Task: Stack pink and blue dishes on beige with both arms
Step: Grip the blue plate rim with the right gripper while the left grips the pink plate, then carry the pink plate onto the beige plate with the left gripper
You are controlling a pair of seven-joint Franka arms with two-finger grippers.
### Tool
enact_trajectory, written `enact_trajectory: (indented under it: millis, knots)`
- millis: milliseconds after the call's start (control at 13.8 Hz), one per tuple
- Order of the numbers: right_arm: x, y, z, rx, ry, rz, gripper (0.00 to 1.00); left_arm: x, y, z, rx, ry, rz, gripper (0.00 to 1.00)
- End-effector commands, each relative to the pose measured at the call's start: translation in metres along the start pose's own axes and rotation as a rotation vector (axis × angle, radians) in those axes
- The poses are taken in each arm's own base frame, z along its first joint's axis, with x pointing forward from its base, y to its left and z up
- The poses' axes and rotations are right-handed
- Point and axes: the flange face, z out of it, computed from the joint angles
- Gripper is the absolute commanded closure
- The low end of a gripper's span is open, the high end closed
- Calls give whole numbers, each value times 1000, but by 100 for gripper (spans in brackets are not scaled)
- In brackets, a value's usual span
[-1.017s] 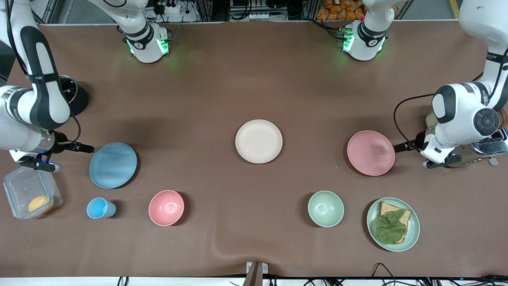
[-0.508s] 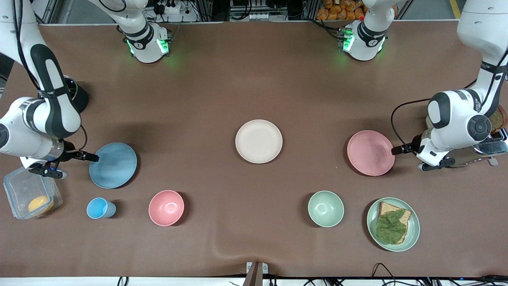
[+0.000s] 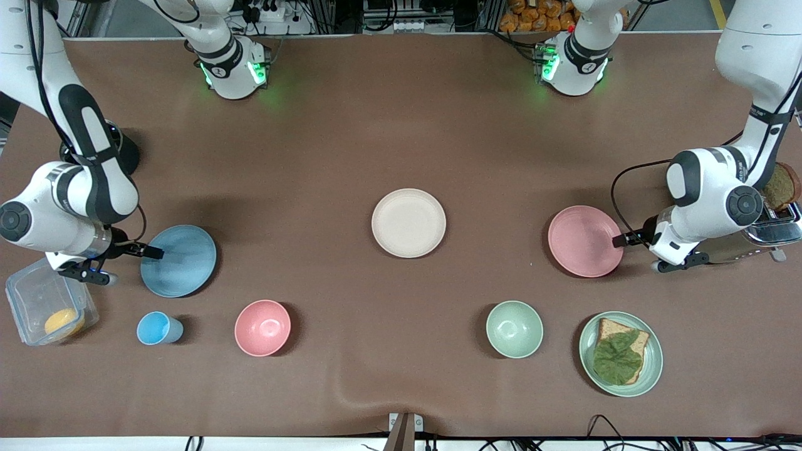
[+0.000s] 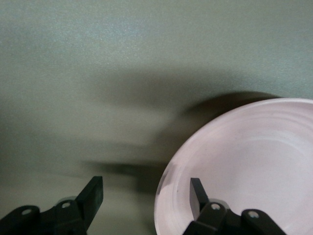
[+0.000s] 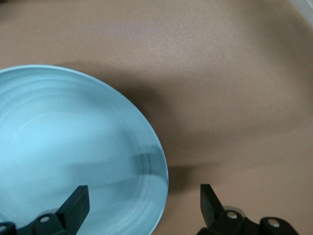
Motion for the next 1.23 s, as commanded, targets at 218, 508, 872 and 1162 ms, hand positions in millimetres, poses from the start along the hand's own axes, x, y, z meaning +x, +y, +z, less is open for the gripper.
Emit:
enact_trajectory:
  millis: [218,508,872,1162]
  knots:
    - [3,5,24,16,6,11,0,2,4,10,-12,4,-6,36]
    - [3,13,27,41,10,47,100,1,14,12,-40,-3,-18,53]
    - [2,10,28,45,13,32,100,2,14,8,-44,4,-19,100]
    - [2,10,20,44,18,16,100,0,40,-19,-60,33,14,100]
